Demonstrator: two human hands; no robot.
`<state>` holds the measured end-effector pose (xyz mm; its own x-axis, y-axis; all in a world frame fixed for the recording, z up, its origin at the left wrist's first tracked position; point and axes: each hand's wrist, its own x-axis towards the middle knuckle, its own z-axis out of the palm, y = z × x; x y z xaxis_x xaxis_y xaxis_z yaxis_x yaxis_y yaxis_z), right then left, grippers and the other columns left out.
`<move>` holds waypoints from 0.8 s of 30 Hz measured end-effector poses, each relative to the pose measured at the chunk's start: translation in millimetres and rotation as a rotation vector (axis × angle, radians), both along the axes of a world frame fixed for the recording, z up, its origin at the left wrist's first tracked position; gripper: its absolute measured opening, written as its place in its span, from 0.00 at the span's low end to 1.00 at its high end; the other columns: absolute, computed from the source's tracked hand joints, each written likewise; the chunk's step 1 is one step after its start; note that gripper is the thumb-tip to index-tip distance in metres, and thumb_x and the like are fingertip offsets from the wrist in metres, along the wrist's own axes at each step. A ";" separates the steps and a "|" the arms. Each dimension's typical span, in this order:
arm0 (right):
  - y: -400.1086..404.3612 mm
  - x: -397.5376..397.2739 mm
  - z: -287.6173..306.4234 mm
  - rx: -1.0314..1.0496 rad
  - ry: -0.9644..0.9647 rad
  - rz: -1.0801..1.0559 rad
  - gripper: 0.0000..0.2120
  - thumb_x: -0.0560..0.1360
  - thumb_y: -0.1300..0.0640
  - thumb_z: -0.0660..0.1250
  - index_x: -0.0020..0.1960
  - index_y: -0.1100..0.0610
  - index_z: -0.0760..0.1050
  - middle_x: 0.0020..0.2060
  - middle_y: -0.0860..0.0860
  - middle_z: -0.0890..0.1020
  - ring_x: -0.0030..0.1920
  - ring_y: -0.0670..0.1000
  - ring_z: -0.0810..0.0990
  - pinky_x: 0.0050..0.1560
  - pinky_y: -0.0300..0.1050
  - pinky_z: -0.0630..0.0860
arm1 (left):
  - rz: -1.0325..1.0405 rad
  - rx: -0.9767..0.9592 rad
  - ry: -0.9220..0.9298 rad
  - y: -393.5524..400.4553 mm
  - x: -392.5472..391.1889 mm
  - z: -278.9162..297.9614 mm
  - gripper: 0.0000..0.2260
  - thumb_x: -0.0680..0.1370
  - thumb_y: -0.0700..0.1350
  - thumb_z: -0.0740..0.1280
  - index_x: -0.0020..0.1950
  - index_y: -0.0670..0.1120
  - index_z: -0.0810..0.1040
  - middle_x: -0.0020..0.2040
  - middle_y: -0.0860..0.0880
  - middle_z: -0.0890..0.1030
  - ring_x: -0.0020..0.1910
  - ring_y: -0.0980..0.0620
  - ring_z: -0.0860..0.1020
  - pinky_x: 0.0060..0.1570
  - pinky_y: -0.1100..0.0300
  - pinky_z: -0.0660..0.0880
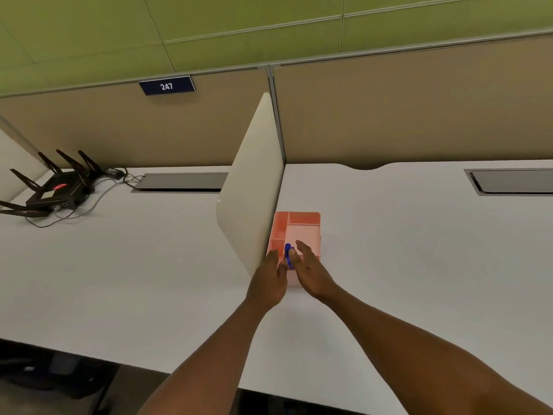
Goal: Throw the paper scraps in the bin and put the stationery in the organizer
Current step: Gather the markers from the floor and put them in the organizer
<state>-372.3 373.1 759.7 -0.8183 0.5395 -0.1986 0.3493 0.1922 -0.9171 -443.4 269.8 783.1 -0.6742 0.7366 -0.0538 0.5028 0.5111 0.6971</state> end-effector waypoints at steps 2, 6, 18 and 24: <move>-13.2 13.3 4.0 0.038 0.037 -0.024 0.30 0.79 0.37 0.47 0.73 0.53 0.61 0.72 0.54 0.68 0.71 0.57 0.67 0.65 0.44 0.66 | -0.025 0.013 0.049 -16.4 8.6 0.9 0.14 0.83 0.45 0.55 0.69 0.45 0.69 0.64 0.48 0.77 0.62 0.48 0.76 0.57 0.66 0.68; -49.2 41.9 7.9 0.106 0.024 -0.080 0.30 0.78 0.35 0.48 0.74 0.50 0.60 0.73 0.50 0.67 0.72 0.53 0.66 0.67 0.44 0.61 | -0.053 -0.044 0.111 -54.7 23.7 -2.3 0.21 0.84 0.49 0.54 0.76 0.45 0.61 0.75 0.48 0.66 0.74 0.49 0.64 0.72 0.57 0.62; -205.2 172.2 -2.6 0.860 -0.383 -0.163 0.32 0.78 0.33 0.37 0.77 0.47 0.50 0.79 0.48 0.51 0.78 0.50 0.45 0.73 0.48 0.38 | -0.219 -0.199 0.491 -194.8 110.1 -24.2 0.28 0.82 0.59 0.44 0.78 0.45 0.54 0.80 0.47 0.50 0.79 0.48 0.46 0.76 0.50 0.47; -271.0 241.7 2.6 0.823 -0.490 -0.226 0.32 0.78 0.33 0.39 0.77 0.48 0.48 0.79 0.49 0.49 0.78 0.50 0.43 0.74 0.50 0.39 | -0.372 -0.207 0.464 -241.5 158.0 -32.5 0.30 0.81 0.61 0.41 0.78 0.46 0.52 0.80 0.47 0.49 0.79 0.48 0.45 0.76 0.49 0.45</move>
<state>-130.6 102.1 762.2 -0.6059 0.7953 0.0192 0.7626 0.5875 -0.2706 -285.5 28.2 750.6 -0.3625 0.9318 0.0166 0.8992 0.3450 0.2691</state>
